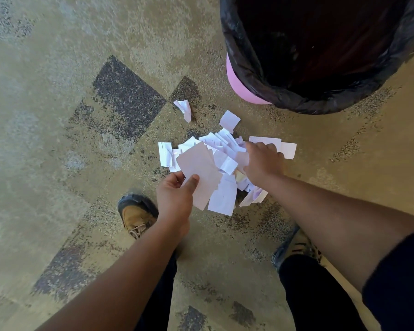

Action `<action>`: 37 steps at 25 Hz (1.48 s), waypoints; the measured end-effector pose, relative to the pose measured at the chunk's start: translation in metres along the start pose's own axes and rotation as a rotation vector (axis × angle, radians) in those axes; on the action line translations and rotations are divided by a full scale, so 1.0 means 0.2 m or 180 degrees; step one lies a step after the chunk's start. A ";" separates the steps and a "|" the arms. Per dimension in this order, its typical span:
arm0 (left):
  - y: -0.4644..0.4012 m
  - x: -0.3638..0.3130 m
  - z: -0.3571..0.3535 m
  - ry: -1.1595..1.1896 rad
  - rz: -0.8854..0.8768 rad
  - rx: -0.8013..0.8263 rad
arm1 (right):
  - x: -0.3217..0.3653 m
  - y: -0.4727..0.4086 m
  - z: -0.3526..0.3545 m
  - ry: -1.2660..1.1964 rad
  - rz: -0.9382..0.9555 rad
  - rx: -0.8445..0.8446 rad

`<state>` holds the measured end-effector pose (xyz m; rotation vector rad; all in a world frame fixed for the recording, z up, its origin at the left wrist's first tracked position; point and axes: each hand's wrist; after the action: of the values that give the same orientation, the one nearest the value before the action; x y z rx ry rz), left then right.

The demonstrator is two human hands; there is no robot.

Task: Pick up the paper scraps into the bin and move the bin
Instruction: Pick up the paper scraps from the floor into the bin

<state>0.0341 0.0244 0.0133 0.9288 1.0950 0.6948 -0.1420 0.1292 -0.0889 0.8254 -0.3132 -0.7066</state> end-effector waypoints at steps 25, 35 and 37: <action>0.45 -0.10 0.02 0.0556 0.0093 -0.0027 | 0.13 0.66 0.33 -0.5088 -0.0306 0.1343; 0.39 -0.14 0.03 0.1011 0.0222 -0.0344 | 0.05 0.15 0.00 -0.2259 -0.0499 0.0084; 0.38 -0.16 0.04 0.1088 0.0290 -0.0355 | 0.11 0.06 -0.01 -0.1751 -0.0132 0.0124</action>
<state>0.0303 0.0303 0.0951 0.7846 1.3043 1.0058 -0.1193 0.1211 -0.0803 0.6636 -0.8072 -0.9645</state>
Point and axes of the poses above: each hand's wrist, its own y-axis away from the middle knuckle, its own z-axis out of the back of the hand, x = y × z, and after that the axes turned 8 degrees about y, right-handed
